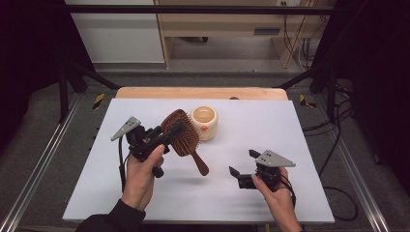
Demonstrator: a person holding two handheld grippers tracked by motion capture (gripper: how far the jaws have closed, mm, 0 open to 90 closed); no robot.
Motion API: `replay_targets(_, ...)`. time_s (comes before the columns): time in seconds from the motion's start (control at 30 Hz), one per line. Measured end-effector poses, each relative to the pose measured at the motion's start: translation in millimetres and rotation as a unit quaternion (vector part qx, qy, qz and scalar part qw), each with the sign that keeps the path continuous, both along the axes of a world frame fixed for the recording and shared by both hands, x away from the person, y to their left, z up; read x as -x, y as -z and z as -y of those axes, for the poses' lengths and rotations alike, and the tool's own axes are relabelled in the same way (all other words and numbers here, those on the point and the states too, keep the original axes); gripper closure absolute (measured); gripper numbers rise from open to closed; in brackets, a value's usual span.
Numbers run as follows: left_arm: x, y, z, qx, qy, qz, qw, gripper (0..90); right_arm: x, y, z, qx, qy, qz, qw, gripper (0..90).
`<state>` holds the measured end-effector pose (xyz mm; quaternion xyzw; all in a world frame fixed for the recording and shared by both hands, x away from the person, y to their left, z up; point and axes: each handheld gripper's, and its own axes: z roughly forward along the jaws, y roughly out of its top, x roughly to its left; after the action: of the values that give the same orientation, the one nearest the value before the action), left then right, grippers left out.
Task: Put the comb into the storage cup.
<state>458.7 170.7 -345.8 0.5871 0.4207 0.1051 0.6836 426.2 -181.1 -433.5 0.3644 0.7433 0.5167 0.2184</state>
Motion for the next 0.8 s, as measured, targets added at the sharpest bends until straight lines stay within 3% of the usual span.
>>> replay_targets(0.17,-0.6,-1.7,-0.1,0.002,-0.002,-0.001,1.0,52.1,1.6,1.7,7.8,0.01,0.011,0.008,0.9999,6.4)
replay_targets(0.3,-1.2,-1.7,3.2,0.002,-0.003,-0.001,1.0,52.0,0.6,10.5,18.5,-0.01,0.042,0.025,0.9987,5.8)
replay_targets(0.6,-0.7,-5.2,12.5,-0.004,0.004,0.0,1.0,52.0,0.3,12.7,22.5,-0.005,0.046,0.027,0.9986,4.6)
replay_targets(0.8,-1.4,-15.1,19.1,-0.008,0.005,0.005,0.9999,51.9,2.6,12.2,26.3,-0.003,0.055,0.026,0.9982,3.9)
